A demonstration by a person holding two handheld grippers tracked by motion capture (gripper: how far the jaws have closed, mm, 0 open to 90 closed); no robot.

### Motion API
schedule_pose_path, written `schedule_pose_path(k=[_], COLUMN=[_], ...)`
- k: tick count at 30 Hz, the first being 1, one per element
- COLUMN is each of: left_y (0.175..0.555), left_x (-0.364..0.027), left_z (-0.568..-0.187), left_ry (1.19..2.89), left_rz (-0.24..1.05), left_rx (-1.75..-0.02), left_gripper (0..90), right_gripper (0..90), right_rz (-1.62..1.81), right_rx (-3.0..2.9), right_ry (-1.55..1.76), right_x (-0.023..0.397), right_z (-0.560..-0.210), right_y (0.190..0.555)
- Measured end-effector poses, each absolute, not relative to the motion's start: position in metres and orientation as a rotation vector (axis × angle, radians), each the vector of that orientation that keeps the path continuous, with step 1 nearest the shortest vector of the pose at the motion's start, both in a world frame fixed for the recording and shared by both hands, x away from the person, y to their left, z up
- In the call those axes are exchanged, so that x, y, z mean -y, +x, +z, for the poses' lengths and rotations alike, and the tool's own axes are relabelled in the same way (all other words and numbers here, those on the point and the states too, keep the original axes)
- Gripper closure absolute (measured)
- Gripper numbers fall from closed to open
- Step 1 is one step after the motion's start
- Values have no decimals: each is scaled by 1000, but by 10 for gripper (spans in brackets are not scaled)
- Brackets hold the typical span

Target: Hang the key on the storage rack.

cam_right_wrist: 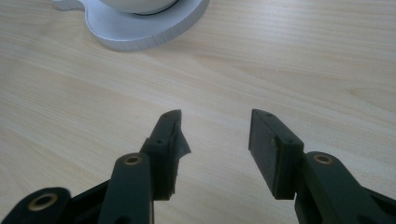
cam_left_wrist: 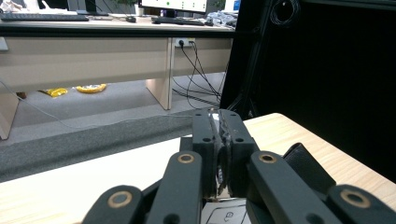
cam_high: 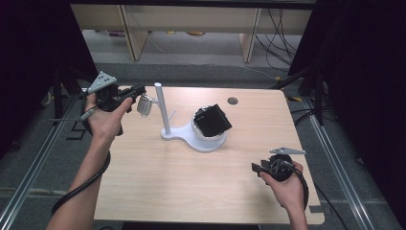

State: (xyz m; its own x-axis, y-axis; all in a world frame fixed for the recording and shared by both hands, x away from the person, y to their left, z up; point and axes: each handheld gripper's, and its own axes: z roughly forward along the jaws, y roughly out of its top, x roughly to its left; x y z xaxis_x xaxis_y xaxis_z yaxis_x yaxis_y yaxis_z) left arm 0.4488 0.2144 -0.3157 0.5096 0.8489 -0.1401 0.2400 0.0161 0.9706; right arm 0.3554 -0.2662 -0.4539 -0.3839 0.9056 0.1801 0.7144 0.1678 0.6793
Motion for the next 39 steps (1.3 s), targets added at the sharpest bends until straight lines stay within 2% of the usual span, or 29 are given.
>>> schedule_pose_path(k=[39], left_y=[437], left_x=[-212], left_z=[-363], left_ry=[1575], left_rz=[586], left_rx=[-998], left_gripper=[855], right_gripper=[550], right_rz=[1046], right_rx=[-2174], right_ry=[1578], right_x=[266], right_z=[-456], right_y=[355])
